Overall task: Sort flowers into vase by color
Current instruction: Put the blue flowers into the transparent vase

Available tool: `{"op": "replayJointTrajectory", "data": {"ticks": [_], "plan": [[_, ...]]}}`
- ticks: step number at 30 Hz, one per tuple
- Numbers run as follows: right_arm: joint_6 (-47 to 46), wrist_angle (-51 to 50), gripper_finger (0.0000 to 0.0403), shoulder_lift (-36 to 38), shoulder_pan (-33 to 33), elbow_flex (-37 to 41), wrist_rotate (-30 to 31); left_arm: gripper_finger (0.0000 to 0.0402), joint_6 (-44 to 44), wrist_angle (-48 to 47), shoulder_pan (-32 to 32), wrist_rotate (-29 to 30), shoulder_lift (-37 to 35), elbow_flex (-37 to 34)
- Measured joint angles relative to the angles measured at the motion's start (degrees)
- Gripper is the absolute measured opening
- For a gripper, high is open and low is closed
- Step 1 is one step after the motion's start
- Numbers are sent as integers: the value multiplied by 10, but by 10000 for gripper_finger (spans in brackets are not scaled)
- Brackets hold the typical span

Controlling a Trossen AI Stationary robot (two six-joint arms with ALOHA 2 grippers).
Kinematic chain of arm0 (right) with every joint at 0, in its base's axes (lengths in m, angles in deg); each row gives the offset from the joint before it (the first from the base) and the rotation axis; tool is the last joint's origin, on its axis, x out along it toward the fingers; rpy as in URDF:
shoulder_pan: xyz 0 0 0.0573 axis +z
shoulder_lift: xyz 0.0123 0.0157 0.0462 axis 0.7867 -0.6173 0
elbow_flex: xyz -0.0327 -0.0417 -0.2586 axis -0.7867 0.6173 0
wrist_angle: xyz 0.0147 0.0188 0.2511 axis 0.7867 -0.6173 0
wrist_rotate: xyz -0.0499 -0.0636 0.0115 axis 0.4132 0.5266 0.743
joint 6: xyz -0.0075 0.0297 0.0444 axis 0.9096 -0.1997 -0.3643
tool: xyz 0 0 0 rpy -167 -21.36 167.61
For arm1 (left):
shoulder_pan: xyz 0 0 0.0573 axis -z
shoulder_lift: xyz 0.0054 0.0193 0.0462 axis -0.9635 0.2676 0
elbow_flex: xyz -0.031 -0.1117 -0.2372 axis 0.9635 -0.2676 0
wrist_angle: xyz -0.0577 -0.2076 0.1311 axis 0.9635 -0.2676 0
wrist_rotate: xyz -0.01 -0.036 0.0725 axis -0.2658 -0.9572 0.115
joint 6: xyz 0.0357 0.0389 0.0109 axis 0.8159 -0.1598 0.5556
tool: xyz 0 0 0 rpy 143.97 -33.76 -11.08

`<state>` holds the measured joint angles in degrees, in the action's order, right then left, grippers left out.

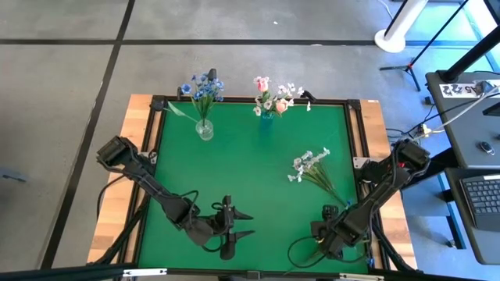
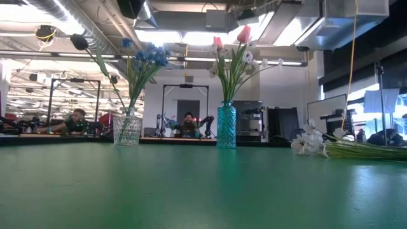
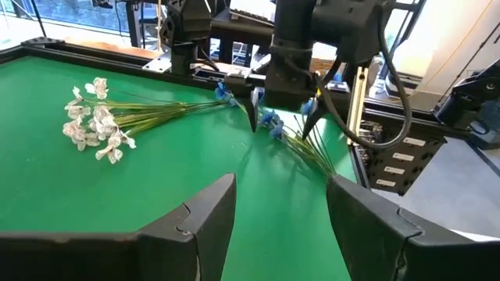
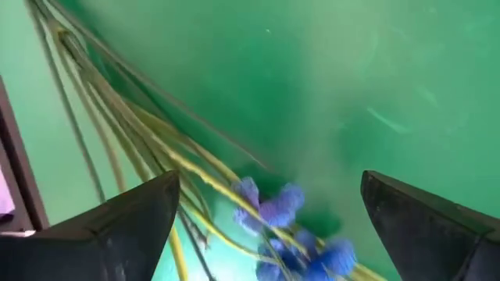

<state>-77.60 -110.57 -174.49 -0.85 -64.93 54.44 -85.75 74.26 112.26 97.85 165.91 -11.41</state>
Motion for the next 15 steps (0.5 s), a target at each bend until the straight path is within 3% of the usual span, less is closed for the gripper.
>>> {"op": "replayJointTrajectory", "data": {"ticks": [4, 7, 11, 15], "plan": [[1, 52, 389, 0, 0, 36, -5, 194, 0, -1, 0, 0, 0, 0], [14, 70, 360, 4, 0, 57, -8, 194, 0, -1, 0, 0, 0, 0], [32, 56, 288, 3, 0, 64, 0, 194, 0, -1, 0, 0, 0, 0], [58, 38, 185, 2, -1, 65, 5, 194, 0, -2, 0, 0, 0, 0]]}}
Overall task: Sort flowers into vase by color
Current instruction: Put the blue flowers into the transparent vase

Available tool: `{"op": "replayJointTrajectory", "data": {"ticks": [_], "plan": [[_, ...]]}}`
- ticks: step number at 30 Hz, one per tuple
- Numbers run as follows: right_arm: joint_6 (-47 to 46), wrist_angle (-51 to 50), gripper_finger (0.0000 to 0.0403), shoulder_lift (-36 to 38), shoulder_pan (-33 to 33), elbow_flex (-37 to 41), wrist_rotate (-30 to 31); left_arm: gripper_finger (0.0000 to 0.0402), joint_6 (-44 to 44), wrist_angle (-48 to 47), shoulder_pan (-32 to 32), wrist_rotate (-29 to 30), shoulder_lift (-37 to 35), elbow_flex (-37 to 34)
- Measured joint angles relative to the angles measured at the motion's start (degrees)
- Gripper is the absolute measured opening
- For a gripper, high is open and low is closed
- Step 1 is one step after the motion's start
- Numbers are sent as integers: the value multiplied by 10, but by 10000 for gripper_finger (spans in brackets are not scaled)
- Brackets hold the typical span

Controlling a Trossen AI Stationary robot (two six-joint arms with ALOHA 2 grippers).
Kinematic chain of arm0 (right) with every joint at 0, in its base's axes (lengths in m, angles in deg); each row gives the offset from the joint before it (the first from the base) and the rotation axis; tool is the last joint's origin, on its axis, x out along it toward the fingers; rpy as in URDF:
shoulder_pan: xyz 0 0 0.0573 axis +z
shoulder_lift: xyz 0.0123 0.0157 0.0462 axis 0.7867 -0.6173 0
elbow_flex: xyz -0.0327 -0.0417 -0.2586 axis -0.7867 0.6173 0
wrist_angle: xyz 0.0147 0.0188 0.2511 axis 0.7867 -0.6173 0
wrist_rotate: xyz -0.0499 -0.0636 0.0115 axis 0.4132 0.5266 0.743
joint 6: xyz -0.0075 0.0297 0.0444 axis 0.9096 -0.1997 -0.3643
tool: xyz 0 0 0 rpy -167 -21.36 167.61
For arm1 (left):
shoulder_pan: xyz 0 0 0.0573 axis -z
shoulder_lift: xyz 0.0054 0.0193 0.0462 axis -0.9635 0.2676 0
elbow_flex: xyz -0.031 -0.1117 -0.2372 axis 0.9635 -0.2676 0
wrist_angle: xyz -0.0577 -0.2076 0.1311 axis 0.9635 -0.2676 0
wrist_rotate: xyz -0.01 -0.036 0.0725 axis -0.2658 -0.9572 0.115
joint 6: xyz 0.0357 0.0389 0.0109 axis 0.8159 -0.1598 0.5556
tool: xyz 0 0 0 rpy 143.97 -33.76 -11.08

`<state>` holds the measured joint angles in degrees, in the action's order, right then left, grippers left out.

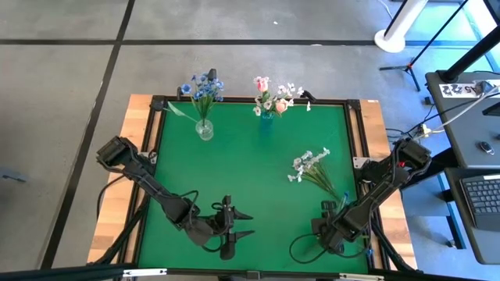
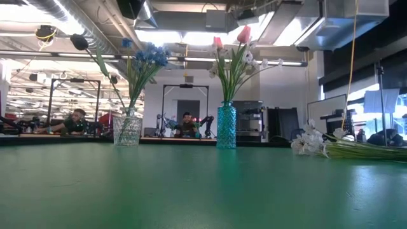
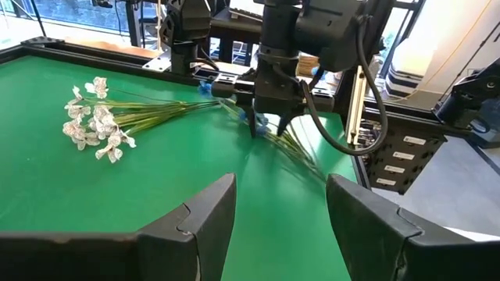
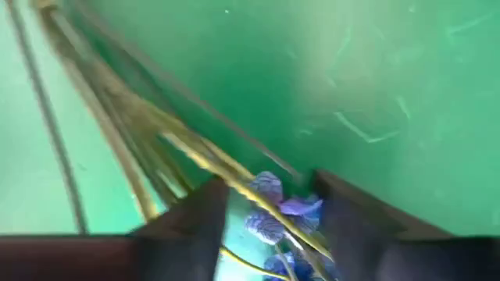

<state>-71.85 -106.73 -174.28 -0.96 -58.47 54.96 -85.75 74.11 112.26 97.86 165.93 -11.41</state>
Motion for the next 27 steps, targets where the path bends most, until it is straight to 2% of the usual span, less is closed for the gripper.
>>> {"op": "replayJointTrajectory", "data": {"ticks": [5, 7, 12, 15, 19, 22, 27], "plan": [[20, -34, 42, -2, 0, -14, 18, 194, 0, 3, 0, 0, 0, 0], [30, -71, 13, -4, -2, -29, 27, 194, -1, 11, 0, 0, 0, 0], [39, -176, 29, -4, -13, -97, 74, 194, 4, 68, 0, -25, 1, 3], [55, -243, 11, -4, -26, -141, 107, 194, 20, 51, 1, -46, 1, 21], [73, -307, 11, -4, -49, -203, 154, 194, 24, -18, -12, -51, 1, 54], [96, -313, 8, -3, -70, -242, 183, 194, 25, -73, -31, -56, 6, 82], [156, -311, 7, -3, -102, -292, 218, 194, 30, -162, -71, -110, 20, 118]]}}
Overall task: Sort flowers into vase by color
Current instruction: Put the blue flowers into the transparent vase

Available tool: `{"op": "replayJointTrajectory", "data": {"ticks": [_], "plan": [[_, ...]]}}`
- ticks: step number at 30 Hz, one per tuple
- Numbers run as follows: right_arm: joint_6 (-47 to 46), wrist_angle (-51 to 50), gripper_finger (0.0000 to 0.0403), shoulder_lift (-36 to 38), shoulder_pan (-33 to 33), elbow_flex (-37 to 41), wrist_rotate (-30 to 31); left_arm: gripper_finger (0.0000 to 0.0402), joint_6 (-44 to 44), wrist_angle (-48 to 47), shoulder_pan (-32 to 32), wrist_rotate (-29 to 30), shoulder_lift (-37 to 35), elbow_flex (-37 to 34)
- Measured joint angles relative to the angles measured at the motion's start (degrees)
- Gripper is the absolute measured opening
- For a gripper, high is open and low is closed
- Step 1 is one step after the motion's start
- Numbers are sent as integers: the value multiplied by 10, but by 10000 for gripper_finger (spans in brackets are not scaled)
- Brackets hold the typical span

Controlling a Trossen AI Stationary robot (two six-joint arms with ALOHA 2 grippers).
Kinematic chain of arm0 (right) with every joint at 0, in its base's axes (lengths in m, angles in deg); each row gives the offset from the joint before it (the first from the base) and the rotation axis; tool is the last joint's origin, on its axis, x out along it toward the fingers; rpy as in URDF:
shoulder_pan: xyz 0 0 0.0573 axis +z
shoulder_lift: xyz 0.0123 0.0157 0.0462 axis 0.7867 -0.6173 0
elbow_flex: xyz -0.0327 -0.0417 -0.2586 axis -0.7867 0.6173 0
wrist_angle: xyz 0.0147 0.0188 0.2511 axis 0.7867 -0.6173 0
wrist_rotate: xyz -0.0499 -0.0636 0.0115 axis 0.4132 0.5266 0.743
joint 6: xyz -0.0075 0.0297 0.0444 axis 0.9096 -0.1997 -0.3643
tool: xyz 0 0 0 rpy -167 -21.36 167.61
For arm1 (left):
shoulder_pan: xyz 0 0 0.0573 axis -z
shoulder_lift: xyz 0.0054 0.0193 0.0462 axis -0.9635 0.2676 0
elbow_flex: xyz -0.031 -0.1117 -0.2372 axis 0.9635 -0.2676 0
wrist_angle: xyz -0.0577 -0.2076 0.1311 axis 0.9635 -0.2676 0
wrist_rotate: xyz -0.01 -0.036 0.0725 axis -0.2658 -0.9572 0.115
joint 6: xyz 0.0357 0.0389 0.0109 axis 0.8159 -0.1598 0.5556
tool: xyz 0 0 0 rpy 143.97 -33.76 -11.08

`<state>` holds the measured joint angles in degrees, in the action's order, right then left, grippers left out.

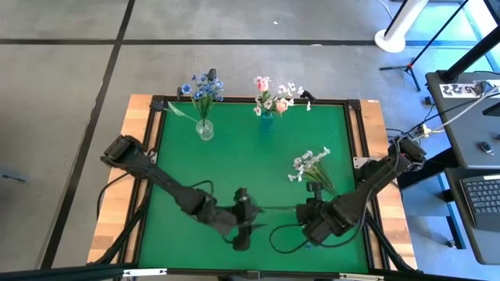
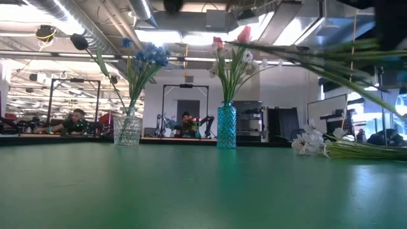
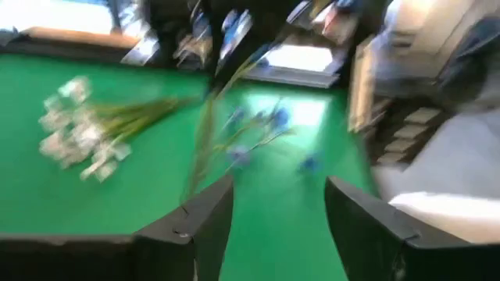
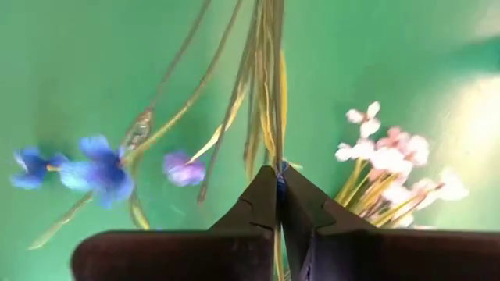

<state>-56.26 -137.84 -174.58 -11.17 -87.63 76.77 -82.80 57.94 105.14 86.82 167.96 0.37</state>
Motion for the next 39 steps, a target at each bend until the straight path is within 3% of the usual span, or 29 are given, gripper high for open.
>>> {"op": "replayJointTrajectory", "data": {"ticks": [11, 17, 23, 30, 35, 39], "plan": [[69, 4, 2, 0, -50, -28, 4, 194, 4, -152, -68, -79, 5, 30], [75, 20, 2, 0, -51, -28, 11, 194, -16, -205, -89, -79, 12, 30], [82, 37, 1, 0, -51, -28, 2, 194, -26, -205, -100, -40, 34, 30], [85, 35, 1, 1, -51, -28, 2, 192, -25, -204, -98, -39, 39, 30], [85, 35, 1, 1, -51, -28, 3, 148, -19, -205, -96, -39, 39, 30], [85, 35, 1, 1, -51, -28, 3, 73, -25, -205, -96, -39, 39, 30]]}}
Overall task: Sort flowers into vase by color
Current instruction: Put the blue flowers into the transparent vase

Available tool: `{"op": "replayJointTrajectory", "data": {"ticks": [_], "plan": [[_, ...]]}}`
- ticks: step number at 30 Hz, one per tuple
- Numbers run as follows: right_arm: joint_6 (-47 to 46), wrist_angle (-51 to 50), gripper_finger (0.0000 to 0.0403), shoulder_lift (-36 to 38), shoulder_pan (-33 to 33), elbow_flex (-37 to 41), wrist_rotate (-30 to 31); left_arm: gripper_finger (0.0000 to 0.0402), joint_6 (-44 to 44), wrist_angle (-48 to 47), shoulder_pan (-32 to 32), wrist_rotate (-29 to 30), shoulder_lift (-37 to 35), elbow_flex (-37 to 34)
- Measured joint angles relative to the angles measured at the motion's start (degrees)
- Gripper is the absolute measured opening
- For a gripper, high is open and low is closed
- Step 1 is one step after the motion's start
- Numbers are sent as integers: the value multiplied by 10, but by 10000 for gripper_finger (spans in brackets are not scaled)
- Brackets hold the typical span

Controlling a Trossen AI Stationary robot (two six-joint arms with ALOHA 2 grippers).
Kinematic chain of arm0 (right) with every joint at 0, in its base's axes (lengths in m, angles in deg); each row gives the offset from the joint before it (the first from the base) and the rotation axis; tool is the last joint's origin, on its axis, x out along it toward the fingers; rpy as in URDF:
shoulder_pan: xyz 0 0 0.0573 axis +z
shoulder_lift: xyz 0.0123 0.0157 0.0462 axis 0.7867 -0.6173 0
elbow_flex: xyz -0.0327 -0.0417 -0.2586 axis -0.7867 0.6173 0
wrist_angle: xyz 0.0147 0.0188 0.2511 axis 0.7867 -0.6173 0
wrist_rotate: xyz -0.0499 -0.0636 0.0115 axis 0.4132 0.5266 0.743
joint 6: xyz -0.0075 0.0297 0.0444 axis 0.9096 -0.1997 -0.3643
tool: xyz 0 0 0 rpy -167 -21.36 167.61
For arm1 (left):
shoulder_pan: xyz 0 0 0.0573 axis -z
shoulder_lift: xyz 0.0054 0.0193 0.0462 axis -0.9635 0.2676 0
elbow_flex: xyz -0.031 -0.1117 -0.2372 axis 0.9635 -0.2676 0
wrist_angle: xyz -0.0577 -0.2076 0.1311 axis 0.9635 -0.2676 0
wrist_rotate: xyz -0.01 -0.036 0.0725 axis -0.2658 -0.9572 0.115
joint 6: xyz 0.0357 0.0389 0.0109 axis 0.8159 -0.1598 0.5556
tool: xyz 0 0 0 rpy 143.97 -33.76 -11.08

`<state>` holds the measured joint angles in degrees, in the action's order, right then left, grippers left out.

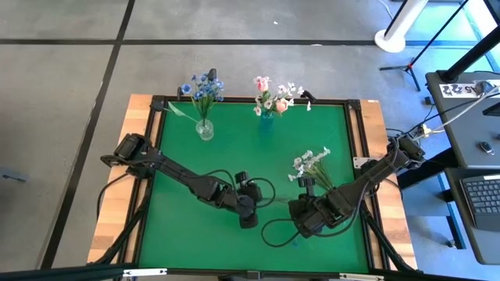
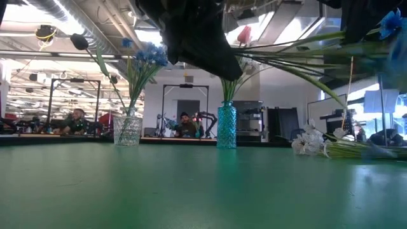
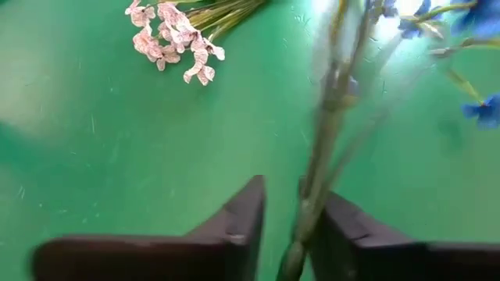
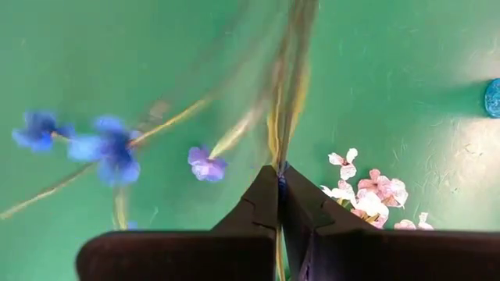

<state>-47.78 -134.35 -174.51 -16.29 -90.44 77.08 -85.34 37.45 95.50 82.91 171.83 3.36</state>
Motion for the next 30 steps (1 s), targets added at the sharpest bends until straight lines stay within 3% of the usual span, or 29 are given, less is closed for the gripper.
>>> {"op": "replayJointTrajectory", "data": {"ticks": [2, 4, 12, 19, 24, 30], "plan": [[0, 0, 4, 0, 0, 0, 1, 27, -1, 0, 0, 1, 0, 0], [0, 0, 11, 0, 0, 0, 2, 11, -3, 0, 2, 8, 0, 0], [-4, -45, 51, 0, 0, -37, -1, 3, -19, -2, 2, 14, 0, 0], [-73, -159, 94, 0, 12, -183, -6, 2, -36, -17, 2, 25, 0, 0], [-60, -196, 107, 0, 59, -292, 52, 1, -60, -51, 5, 39, 0, -1], [-60, -204, 106, 1, 146, -379, 179, 1, -47, -52, 38, 137, -5, -1]]}}
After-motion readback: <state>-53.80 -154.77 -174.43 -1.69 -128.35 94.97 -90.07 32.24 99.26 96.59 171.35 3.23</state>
